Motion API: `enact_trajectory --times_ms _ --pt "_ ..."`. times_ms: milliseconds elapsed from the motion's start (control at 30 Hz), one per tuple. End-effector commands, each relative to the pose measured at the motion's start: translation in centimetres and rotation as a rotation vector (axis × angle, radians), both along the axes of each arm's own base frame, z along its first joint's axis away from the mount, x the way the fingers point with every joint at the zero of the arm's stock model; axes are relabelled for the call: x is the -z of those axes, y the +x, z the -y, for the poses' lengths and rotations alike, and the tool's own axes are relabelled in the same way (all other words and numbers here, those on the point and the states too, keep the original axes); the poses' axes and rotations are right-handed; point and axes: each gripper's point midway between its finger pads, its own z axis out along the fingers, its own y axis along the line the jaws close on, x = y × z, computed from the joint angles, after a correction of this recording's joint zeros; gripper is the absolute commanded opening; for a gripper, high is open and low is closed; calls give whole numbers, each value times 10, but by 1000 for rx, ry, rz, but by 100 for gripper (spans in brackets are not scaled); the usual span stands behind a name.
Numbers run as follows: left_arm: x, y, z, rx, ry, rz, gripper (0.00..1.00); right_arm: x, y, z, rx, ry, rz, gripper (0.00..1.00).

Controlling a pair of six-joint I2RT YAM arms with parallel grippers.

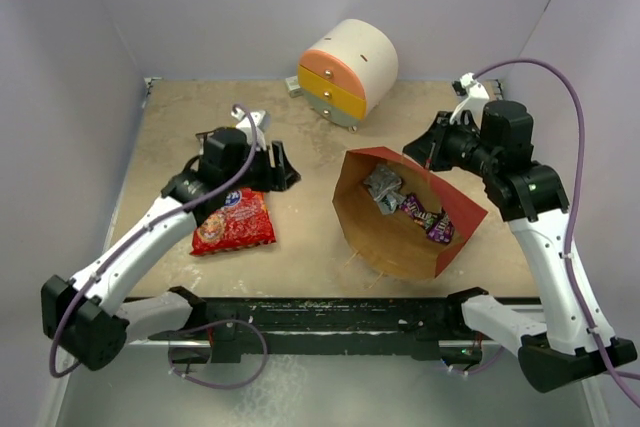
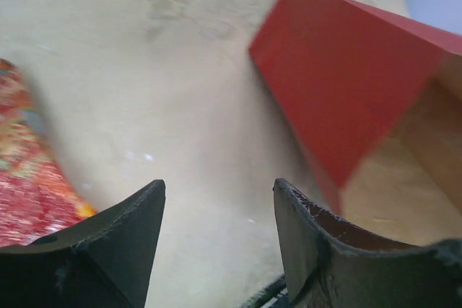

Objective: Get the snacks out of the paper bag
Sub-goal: Take out the snack from the paper bag.

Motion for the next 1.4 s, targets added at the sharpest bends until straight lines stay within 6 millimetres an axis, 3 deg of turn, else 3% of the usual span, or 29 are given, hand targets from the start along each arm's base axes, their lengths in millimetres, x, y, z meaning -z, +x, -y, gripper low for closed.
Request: enact_trajectory --times_ms 0,100,267,400,500,733,933,1133,1233,1367 --pt "-52 -33 39 25 -196 126 64 -14 1 4 15 -5 71 0" --pt "-65 -71 79 141 -214 209 64 -13 1 2 -3 -10 50 0" --pt "-70 -121 154 322 -191 366 60 -12 4 -2 -34 -24 39 0" --pt "-58 -149 225 527 -46 510 60 -14 6 -2 -47 -48 35 0" --pt "-41 -156 259 628 75 609 56 -16 6 -2 -50 -48 41 0" --pt "-9 -136 291 674 200 751 46 -18 2 0 -42 -47 44 0" --pt "30 -123 307 664 197 679 41 -19 0 0 -42 -46 43 0" --pt "80 -120 332 649 170 601 39 -13 -2 -2 -66 -51 36 0" --pt "91 -111 341 641 201 642 39 -14 -4 -3 -83 -52 44 0" --pt "110 -82 342 671 329 708 39 -13 -4 -5 -109 -63 37 0"
